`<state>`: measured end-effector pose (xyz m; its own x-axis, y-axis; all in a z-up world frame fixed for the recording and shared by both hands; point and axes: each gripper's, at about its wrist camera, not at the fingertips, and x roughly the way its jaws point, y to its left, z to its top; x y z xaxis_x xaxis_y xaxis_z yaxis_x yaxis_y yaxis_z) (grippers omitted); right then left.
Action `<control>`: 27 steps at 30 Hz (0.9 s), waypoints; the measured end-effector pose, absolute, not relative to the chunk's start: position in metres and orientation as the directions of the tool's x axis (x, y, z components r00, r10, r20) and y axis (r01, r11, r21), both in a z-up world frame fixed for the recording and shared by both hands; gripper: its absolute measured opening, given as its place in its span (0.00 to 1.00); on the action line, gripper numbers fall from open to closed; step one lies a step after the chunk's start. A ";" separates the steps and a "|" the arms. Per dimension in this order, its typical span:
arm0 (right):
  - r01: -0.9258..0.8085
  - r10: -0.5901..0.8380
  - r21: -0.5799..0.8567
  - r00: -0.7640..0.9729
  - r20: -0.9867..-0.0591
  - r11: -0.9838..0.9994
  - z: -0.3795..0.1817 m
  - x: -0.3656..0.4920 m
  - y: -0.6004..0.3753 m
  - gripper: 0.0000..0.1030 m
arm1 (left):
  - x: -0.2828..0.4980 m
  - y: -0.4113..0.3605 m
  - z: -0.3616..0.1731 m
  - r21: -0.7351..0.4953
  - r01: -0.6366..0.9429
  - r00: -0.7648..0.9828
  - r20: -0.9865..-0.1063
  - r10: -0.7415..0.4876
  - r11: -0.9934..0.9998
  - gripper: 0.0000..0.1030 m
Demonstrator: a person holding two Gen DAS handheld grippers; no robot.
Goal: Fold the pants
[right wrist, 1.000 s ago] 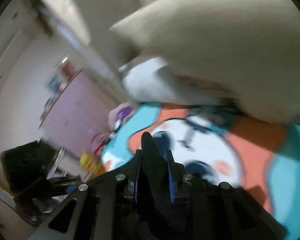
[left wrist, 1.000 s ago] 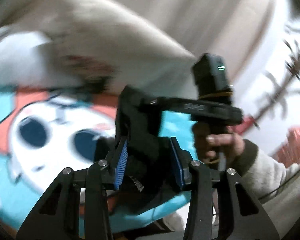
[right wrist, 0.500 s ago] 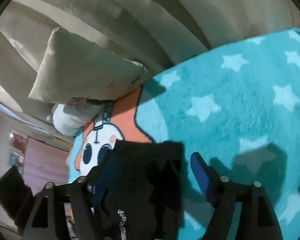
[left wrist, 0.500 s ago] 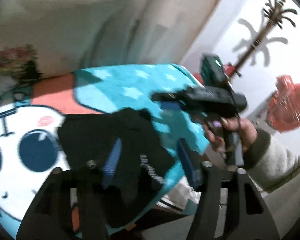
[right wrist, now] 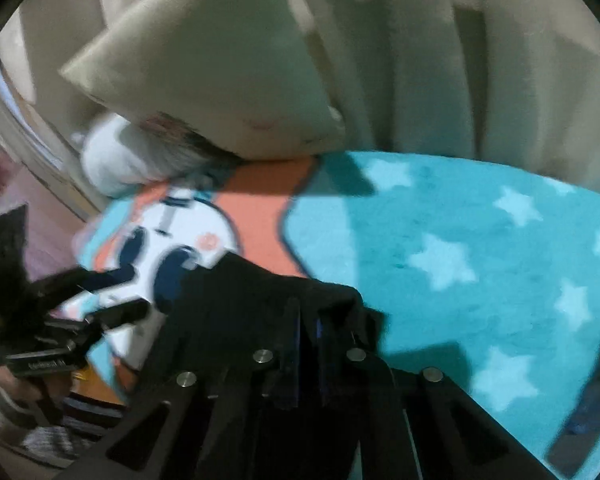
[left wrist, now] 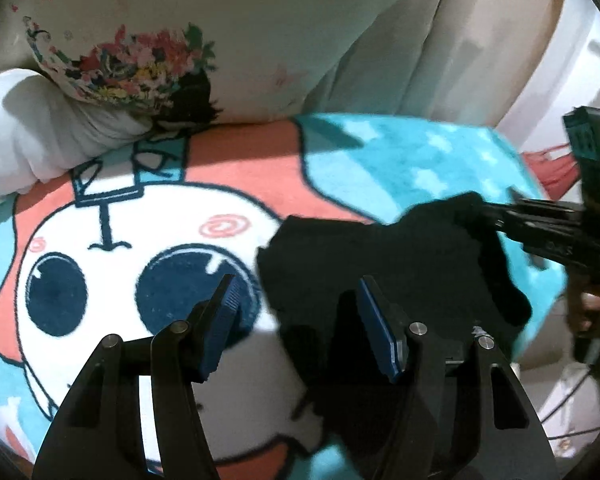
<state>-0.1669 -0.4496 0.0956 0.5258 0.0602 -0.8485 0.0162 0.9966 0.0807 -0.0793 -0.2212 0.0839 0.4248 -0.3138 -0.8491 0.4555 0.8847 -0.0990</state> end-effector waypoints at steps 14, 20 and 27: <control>-0.083 0.220 0.210 0.560 -0.799 0.974 0.116 -0.201 -0.431 0.43 | -0.055 -0.228 0.057 -0.057 0.433 0.379 -0.894 -0.239 0.900 0.59; -0.076 0.145 0.123 0.469 -0.871 0.989 0.064 -0.179 -0.411 0.39 | -0.055 -0.229 0.060 -0.060 0.407 0.375 -0.899 -0.226 0.912 0.59; -0.076 0.171 0.154 0.496 -0.851 0.985 0.108 -0.185 -0.413 0.39 | -0.059 -0.226 0.086 -0.068 0.364 0.396 -0.891 -0.221 0.929 0.59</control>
<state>-0.1851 -0.4132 0.1082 0.4960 0.1712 -0.8513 -0.0756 0.9852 0.1541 -0.0587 -0.2259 0.0859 0.3963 -0.2211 -0.8911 0.3642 0.9288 -0.0684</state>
